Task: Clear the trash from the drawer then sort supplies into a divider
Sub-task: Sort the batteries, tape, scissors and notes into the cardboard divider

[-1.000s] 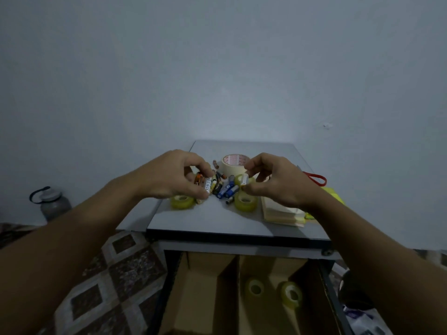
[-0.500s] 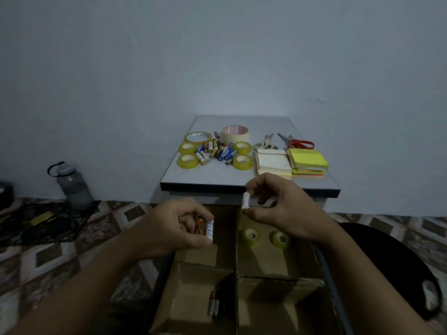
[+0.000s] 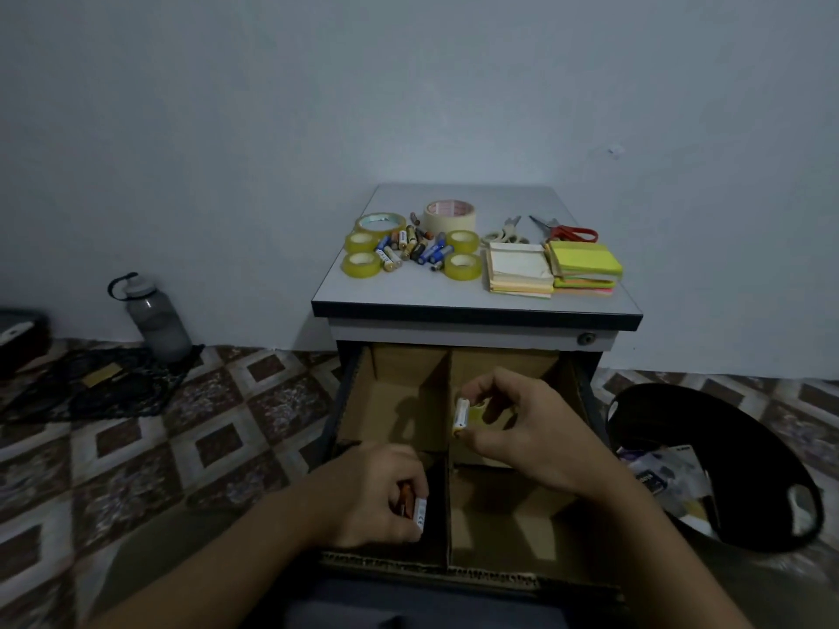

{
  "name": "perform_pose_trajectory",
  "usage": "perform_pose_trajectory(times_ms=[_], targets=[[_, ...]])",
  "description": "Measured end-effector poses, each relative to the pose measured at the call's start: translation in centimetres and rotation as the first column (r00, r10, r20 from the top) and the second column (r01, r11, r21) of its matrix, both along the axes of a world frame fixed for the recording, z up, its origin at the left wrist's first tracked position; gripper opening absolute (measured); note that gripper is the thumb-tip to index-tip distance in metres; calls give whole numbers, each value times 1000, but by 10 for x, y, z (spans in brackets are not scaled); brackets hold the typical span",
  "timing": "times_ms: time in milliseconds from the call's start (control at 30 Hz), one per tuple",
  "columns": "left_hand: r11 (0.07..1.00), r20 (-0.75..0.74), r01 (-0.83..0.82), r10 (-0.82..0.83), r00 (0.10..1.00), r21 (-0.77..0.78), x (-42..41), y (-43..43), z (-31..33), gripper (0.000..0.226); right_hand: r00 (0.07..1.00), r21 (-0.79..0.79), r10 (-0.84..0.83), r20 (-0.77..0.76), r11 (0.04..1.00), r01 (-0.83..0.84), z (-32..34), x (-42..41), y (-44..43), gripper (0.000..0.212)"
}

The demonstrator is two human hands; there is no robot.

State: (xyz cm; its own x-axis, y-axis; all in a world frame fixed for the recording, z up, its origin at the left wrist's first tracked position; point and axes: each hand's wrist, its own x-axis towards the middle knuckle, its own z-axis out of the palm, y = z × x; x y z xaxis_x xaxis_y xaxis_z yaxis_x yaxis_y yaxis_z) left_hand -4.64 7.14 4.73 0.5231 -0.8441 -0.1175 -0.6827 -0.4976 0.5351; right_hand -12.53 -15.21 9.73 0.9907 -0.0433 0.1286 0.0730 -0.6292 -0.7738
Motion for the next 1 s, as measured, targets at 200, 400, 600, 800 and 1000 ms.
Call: perform_pose_trajectory(times_ms=[200,400,600,800,1000], targets=[[988,143,119,-133,981,103,9,-12,-24,21,1000,6,6,-27,1000,-6,-5,-2,-1,34],[984,193,153,-168,967,87,11,-14,-37,20,999,21,6,-36,1000,-5,-7,-4,0,33],[989,119,145,-143,982,-6,7,-10,-30,21,999,16,-24,-44,1000,25,-9,-6,0,31],[899,341,6,-172,924,438,2,-2,-8,36,997,50,-21,-73,998,25,-10,-9,-1,31],[818,335,39,-278,900,574,-3,-15,-4,42,994,130,-7,-109,991,22,-5,-9,2,30]])
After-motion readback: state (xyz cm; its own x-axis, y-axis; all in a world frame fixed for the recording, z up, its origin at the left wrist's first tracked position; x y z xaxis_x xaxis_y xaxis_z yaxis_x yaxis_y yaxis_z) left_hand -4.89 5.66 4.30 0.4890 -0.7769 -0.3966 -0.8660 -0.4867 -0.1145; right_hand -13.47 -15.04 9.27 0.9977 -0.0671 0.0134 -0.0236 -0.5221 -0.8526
